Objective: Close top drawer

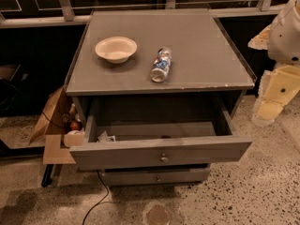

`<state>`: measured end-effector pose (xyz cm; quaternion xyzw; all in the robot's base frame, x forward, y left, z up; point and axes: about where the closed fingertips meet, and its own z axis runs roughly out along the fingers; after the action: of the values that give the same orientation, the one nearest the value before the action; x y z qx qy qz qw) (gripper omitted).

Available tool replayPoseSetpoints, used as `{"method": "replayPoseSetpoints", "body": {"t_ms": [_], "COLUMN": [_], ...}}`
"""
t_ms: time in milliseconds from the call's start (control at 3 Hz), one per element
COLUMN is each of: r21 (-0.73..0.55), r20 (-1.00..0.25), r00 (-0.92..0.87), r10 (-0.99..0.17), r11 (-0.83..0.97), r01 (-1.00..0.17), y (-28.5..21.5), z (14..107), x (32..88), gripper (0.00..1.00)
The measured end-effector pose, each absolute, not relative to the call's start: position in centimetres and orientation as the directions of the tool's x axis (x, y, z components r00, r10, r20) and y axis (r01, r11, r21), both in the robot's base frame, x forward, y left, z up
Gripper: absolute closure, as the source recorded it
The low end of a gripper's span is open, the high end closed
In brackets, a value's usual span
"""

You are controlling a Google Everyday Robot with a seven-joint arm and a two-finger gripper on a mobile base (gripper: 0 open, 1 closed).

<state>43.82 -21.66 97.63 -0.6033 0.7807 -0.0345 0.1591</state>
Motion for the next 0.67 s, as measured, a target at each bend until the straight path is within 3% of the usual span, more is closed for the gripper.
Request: {"method": "replayPoseSetpoints", "body": {"t_ms": [333, 667], "r21": [-0.246, -0.246], "r20": [-0.207, -0.207], "r00": [-0.221, -0.221], "r10": [-0.953, -0.953], "r11": [0.27, 0.27], "r01": [-0.931, -0.931], "y": [-21.66, -21.66], "z": [97.63, 97.63], "x": [43.82, 43.82], "gripper": [0.0, 0.15]}}
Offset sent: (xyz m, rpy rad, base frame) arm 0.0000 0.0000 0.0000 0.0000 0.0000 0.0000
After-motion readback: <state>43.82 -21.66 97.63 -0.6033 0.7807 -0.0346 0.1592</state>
